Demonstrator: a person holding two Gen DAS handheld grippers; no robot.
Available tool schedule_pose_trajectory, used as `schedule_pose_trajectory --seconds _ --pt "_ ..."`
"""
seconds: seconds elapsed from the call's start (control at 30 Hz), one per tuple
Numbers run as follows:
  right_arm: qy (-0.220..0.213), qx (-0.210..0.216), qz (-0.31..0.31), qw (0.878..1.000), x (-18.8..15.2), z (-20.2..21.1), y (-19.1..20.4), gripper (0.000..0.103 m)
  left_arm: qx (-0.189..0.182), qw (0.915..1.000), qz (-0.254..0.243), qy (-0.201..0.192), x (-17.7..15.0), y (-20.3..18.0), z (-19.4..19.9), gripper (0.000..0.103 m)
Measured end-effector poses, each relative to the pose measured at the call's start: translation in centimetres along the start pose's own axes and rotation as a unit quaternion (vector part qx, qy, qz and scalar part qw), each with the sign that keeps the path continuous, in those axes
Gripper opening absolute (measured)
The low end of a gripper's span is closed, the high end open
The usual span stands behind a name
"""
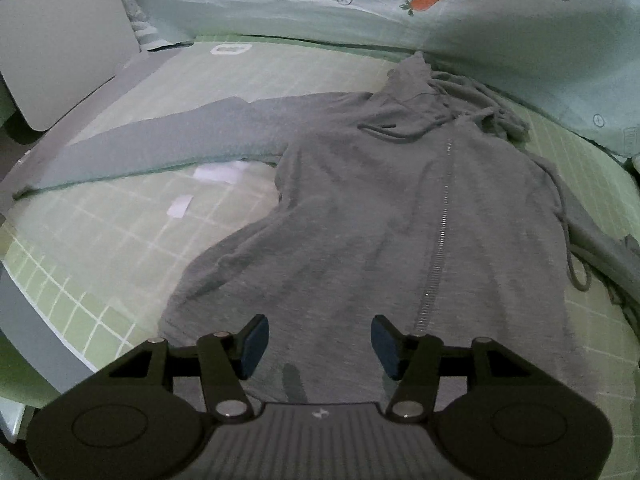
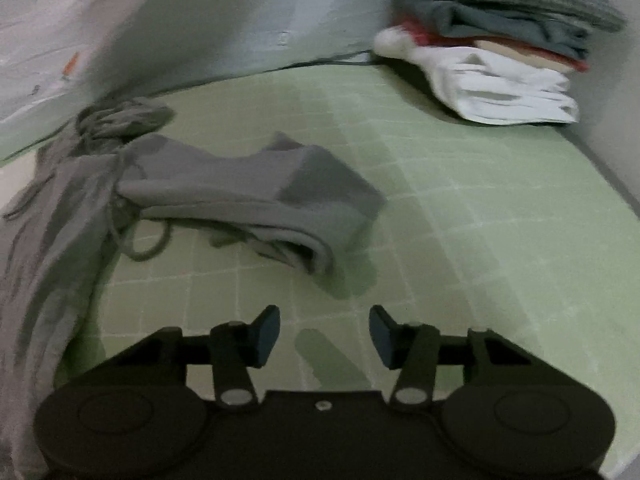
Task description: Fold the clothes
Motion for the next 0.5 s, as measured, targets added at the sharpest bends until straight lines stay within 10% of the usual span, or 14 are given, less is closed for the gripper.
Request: schedule_pose_trajectory --seconds 0.3,0.5 --pt "-0.019 0.009 -0.017 1.000 2.7 -2.5 0.1 0.050 0.020 0.9997 -0.015 0.006 -1.1 -1.3 0.6 0.058" --pt "-0.061 -0.023 0.012 0.998 4.3 -1.8 -0.6 0.012 0.026 0.9995 -0.019 0.005 -1.1 -1.9 0.7 0.058"
Point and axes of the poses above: each gripper's, at about its wrist camera, not at the fingertips, and z roughly against the way its jaws point, y to its left, x to its top, the point moved 4 cm from there along -z, roughly the way its jaws point, and after that the axes turned 12 degrees about y, right-handed, at the moved point
